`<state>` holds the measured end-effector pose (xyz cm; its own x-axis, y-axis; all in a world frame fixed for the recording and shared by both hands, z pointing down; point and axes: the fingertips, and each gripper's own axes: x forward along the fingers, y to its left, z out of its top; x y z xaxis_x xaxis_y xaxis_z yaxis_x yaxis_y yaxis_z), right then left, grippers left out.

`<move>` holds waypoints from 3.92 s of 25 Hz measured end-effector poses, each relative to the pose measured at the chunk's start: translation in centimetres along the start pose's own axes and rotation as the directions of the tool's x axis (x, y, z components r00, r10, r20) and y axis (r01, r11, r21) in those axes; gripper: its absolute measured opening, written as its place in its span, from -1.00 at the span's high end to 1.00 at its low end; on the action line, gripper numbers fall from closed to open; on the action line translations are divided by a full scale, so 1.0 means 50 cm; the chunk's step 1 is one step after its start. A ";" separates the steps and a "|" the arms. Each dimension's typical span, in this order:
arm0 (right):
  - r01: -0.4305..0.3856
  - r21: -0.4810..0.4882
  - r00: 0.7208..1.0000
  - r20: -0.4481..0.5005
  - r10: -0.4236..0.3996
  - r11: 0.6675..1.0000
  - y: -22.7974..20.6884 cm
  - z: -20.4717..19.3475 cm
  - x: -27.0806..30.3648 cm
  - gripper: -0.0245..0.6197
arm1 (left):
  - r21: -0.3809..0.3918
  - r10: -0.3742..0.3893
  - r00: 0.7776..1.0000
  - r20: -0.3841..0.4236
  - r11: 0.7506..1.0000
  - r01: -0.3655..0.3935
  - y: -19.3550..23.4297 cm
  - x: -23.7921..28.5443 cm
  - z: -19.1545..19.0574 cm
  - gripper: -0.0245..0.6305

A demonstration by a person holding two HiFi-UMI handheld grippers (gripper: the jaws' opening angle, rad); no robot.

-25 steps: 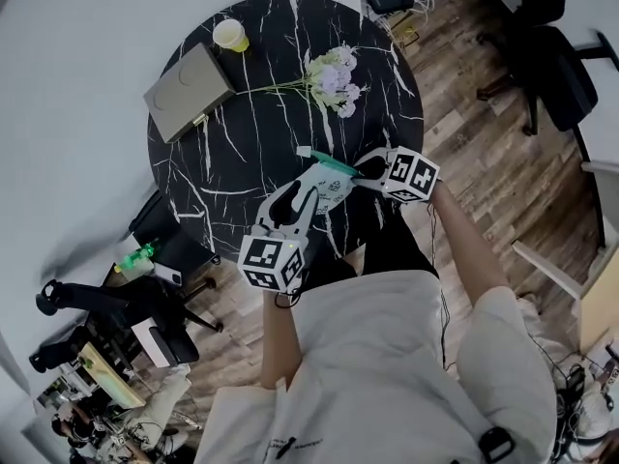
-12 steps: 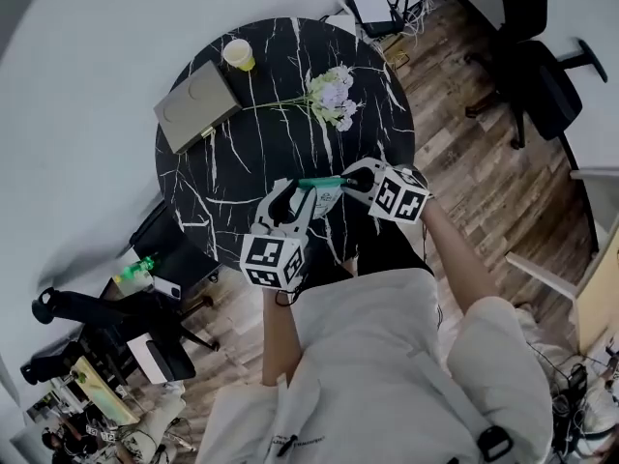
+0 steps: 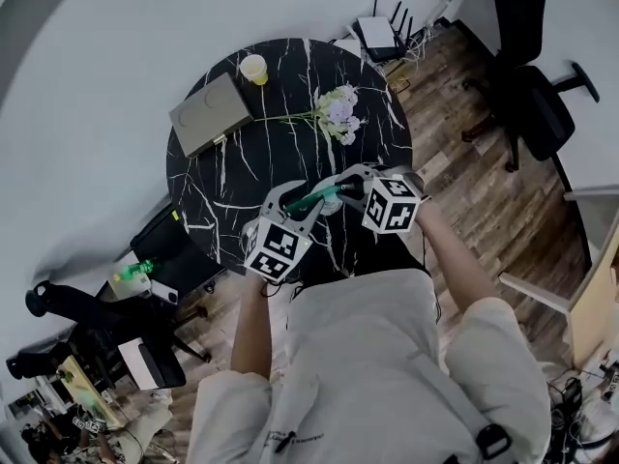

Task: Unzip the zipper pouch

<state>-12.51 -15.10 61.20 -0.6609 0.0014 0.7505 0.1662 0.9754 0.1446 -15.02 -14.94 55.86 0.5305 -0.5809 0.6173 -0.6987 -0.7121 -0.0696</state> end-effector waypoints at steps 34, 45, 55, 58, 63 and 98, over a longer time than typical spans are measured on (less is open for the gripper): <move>-0.153 0.408 0.831 0.546 -0.106 0.900 -0.020 0.067 -0.105 0.35 | 0.249 -0.145 0.974 -0.174 0.951 0.186 -0.033 -0.009 0.041 0.84; -0.011 0.309 0.880 0.455 -0.137 0.951 -0.039 0.102 -0.137 0.88 | 0.091 -0.158 0.987 -0.041 0.983 0.161 -0.005 -0.024 0.059 0.69; 0.245 0.188 0.943 0.181 -0.278 0.951 -0.064 0.052 -0.133 0.88 | 0.036 -0.140 0.976 0.168 0.990 0.135 -0.023 -0.035 0.179 0.52; 0.245 0.159 0.952 0.147 -0.268 0.957 -0.051 0.050 -0.117 0.88 | 0.122 -0.196 0.977 0.079 0.975 0.186 -0.048 -0.002 0.183 0.52; 0.231 0.086 0.967 0.091 -0.238 0.969 -0.029 0.048 -0.100 0.88 | 0.153 -0.237 0.969 -0.065 0.958 0.245 -0.064 0.025 0.158 0.59; 0.196 0.081 0.979 0.033 -0.199 0.977 -0.008 0.025 -0.088 0.88 | 0.189 -0.252 0.960 -0.126 0.944 0.272 -0.077 0.030 0.132 0.74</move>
<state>-10.61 -15.22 57.04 -0.7045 -0.1858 0.6850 -0.0264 0.9713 0.2363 -8.35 -15.66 51.87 0.6244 -0.3287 0.7086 -0.4243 -0.9044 -0.0456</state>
